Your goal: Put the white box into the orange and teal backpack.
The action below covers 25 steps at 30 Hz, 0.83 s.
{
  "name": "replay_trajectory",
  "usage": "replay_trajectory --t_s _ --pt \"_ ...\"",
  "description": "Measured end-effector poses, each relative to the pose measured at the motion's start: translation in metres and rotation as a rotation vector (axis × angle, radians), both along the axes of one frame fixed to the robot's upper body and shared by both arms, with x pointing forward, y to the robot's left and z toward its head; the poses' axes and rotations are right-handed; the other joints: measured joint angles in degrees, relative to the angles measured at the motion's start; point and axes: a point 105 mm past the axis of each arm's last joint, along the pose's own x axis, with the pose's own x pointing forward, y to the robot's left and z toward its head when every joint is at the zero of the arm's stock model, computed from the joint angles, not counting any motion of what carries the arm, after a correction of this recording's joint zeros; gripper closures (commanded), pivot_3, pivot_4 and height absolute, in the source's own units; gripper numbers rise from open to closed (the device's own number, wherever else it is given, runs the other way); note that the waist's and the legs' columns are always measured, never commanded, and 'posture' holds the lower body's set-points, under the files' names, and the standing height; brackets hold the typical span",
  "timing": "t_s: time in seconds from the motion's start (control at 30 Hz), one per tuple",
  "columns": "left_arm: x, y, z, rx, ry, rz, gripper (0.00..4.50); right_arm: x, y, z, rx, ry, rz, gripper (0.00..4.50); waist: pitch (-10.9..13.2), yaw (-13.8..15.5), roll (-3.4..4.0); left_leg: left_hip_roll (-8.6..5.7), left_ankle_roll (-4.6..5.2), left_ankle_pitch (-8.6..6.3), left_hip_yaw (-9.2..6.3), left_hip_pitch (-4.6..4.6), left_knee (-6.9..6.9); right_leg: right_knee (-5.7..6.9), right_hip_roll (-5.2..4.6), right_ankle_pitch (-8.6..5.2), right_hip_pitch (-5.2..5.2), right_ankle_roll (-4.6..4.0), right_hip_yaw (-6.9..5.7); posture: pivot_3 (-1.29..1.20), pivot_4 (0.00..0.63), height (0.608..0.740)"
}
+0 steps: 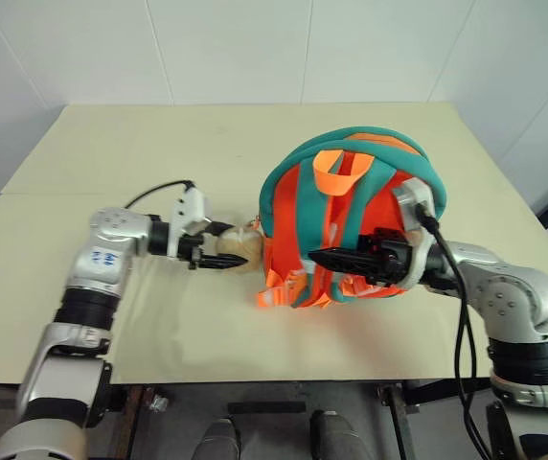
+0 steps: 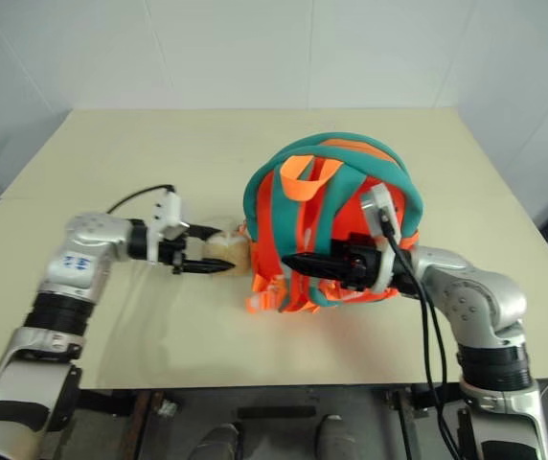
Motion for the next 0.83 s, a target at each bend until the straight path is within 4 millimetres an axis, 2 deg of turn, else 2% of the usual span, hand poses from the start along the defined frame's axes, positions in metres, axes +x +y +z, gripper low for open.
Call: replay_trajectory --t_s 0.03,0.07,0.13,0.33,0.47,0.6,0.7,0.83 --pt "-0.005 0.006 0.004 -0.007 -0.01 0.015 0.11 -0.003 -0.009 0.001 -0.026 -0.027 -0.036 0.86 0.0 0.0 0.0 0.02 0.02 -0.01 0.0 0.01 -0.08 0.01 0.02 -0.05 -0.01 -0.02 0.0 0.0 0.15 0.74" --pt "-0.011 0.014 0.005 -0.012 -0.01 0.037 0.0 -0.005 -0.019 0.002 -0.06 -0.054 -0.076 0.51 0.0 0.05 0.0 0.03 0.06 -0.04 0.0 0.02 -0.11 0.0 0.01 -0.13 -0.02 -0.03 -0.01 0.0 0.15 0.74" --pt "-0.019 0.023 0.0 -0.005 0.007 0.07 0.0 -0.008 -0.031 0.0 -0.108 -0.08 -0.13 0.03 0.0 0.16 0.0 0.03 0.1 -0.09 0.02 0.02 -0.12 -0.09 0.01 -0.18 -0.02 -0.04 -0.01 0.0 0.15 0.74" --pt "-0.035 0.026 -0.012 -0.015 0.007 0.108 0.0 -0.014 -0.07 -0.01 -0.21 -0.083 -0.268 0.03 0.0 0.56 -0.01 0.02 0.09 -0.09 0.07 0.02 -0.03 -0.25 -0.01 -0.1 0.09 -0.05 -0.01 0.0 0.15 0.74" --pt "-0.039 0.031 -0.01 -0.058 -0.013 0.141 0.0 -0.019 -0.103 -0.034 -0.311 -0.062 -0.365 0.03 0.0 0.71 -0.02 0.03 0.09 -0.09 0.17 0.18 -0.03 -0.47 -0.02 -0.1 0.31 -0.05 -0.01 0.0 0.15 0.74" --pt "-0.039 0.031 -0.009 -0.072 -0.03 0.148 0.0 -0.02 -0.133 -0.048 -0.369 -0.08 -0.456 0.03 0.0 0.64 -0.02 0.03 0.09 -0.08 0.26 0.25 -0.03 -0.58 -0.04 -0.04 0.36 -0.14 0.02 0.0 0.15 0.74" --pt "-0.039 0.032 -0.008 -0.073 -0.051 0.146 0.0 -0.021 -0.144 -0.05 -0.395 -0.128 -0.502 0.03 0.0 0.13 -0.02 0.08 0.09 -0.08 0.3 0.36 -0.04 -0.57 -0.01 -0.04 0.4 -0.23 0.03 0.0 0.15 0.74" --pt "-0.038 0.037 -0.008 -0.077 -0.065 0.158 0.0 -0.019 -0.147 -0.053 -0.391 -0.192 -0.544 0.03 0.0 -0.02 -0.01 0.11 0.08 -0.07 0.36 0.44 -0.05 -0.56 0.0 -0.02 0.43 -0.28 0.08 0.0 0.15 0.74"
